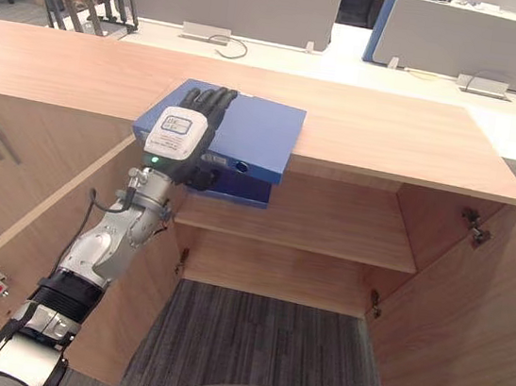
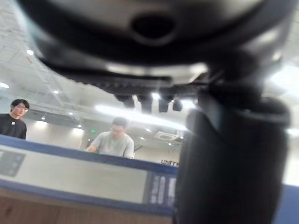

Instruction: Walk over to the cabinet, pick up the folder, carry it to the office cabinet, place the folder inside the office cabinet, then close the office cabinet door

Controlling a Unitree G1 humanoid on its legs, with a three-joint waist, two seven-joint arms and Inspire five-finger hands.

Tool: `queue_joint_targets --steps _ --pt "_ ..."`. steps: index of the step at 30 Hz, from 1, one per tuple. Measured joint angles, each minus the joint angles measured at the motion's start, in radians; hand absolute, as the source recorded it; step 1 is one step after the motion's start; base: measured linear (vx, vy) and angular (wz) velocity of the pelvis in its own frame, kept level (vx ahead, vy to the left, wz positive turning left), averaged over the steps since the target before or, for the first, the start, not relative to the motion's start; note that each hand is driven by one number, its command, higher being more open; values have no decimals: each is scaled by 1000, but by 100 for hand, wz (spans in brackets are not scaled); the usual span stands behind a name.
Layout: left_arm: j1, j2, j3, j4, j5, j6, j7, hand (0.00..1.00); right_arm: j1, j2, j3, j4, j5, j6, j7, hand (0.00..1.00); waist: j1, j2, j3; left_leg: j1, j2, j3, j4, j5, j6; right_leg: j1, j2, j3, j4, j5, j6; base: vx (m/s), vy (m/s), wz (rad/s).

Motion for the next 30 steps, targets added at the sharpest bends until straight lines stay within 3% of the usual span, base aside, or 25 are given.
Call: queue_joint_targets --steps 10,23,24,30 --pt "-37 2 -6 51 -39 -1 -41 100 4 2 -18 -7 1 0 3 100 -22 4 -3 6 1 16 0 -1 0 -2 -1 15 -3 8 -1 -11 -11 -4" --pt "-77 4 -44 145 -39 14 -70 100 7 5 -40 -7 1 2 4 100 -27 4 -4 14 2 25 0 -4 0 -2 -2 26 -8 15 7 -15 -9 -3" --pt "-81 4 -44 160 -39 21 -74 0 7 5 -40 -7 1 2 4 100 -27 3 -4 14 2 26 0 -4 0 -2 -2 26 -8 16 8 0 0 0" --pt "-95 2 -44 196 -39 25 -85 0 10 11 -48 -7 2 3 4 100 -27 -2 -7 15 2 27 0 -3 0 -3 -2 28 -4 17 9 0 0 0"
